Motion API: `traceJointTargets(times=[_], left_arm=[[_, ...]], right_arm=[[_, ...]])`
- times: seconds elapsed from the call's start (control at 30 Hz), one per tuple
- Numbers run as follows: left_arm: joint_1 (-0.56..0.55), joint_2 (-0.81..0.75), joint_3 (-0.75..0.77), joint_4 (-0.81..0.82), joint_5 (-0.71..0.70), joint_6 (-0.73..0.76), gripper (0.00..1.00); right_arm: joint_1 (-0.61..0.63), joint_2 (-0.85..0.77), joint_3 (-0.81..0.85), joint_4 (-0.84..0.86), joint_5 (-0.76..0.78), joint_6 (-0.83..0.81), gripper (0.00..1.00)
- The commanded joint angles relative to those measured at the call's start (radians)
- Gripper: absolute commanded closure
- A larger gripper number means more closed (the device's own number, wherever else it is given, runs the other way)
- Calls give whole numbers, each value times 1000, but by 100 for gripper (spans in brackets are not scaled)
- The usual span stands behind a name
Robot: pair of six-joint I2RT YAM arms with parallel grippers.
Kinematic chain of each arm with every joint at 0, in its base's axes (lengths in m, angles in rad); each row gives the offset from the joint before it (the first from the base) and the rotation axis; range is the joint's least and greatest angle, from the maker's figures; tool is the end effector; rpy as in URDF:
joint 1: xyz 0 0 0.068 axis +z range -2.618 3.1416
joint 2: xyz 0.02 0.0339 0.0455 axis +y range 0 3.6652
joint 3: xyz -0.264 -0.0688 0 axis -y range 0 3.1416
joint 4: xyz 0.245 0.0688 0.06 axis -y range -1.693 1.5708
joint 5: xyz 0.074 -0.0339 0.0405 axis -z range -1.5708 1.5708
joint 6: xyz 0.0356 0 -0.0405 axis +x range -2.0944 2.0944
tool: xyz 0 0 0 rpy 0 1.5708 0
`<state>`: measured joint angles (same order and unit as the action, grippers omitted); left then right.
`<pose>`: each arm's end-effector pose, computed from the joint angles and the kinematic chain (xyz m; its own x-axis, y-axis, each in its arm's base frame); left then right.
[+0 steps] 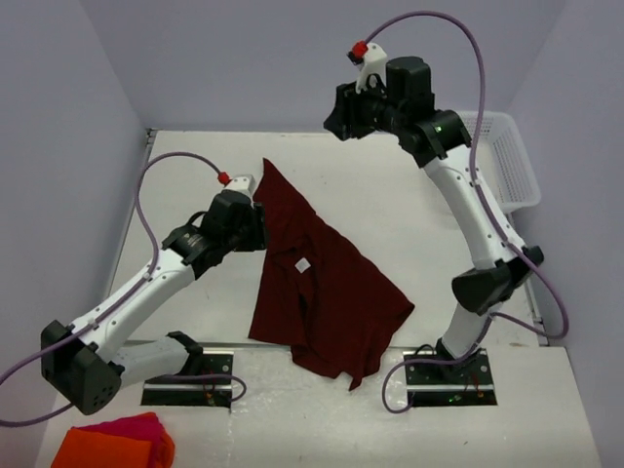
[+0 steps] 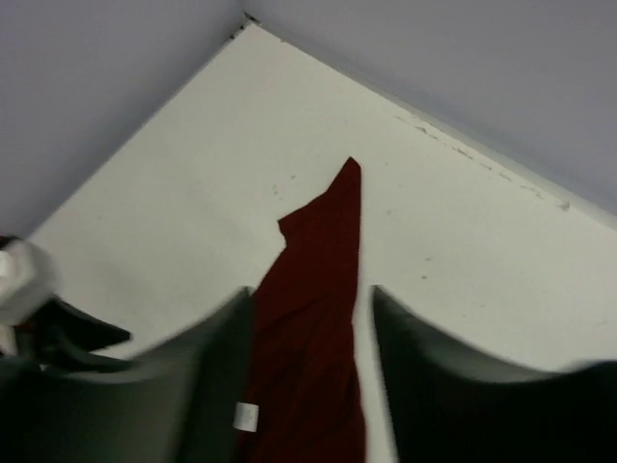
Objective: Fold and stack the t-shirts
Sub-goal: Flatten out the tshirt
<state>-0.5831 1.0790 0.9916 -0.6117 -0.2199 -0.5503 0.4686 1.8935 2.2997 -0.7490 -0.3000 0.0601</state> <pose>0.1945 -0.1190 0.3146 -0.6660 -0.1721 -0.7258 0.0583 0.9580 -0.2806 0.3582 0.1931 0.4795 -0.3402 -0.1079 -0.9341 -0.6605 0.7345 0.1557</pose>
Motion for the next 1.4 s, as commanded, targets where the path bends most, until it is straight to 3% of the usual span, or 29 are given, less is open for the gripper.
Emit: traceJointTargets(times=[0.0,0.07,0.1,0.17,0.23,0.3,0.43,0.5,0.57,0.9,1.37], left_arm=[[-1,85,-56,42,174,-17,51],[-1,116,-85,72,278,-31,52],[-1,119,-114,88,304,-40,52],[2,122,-139,133,336,-57,52],[0,124,-146,138,320,-65,52],[0,119,-133,135,280,-71,52],[0,113,-104,144,276,-56,52],[0,131,-99,170,397,-25,52],[0,140,-108,184,453,-23,52],[0,65,-91,98,234,-39,51],[2,-7,-70,46,229,-30,50]], right_arm=[[22,-170,-325,-85,194,110,60],[42,-335,-553,18,229,156,76],[62,-382,-735,61,222,168,78],[80,-448,-865,132,165,217,59],[148,-508,-1008,172,169,233,52],[235,-527,-1098,194,190,259,51],[349,-510,-1154,185,220,326,52],[395,-516,-1190,183,263,354,41],[404,-514,-1214,204,248,372,40],[507,-387,-1249,286,191,406,43],[527,-249,-1247,379,162,435,52]])
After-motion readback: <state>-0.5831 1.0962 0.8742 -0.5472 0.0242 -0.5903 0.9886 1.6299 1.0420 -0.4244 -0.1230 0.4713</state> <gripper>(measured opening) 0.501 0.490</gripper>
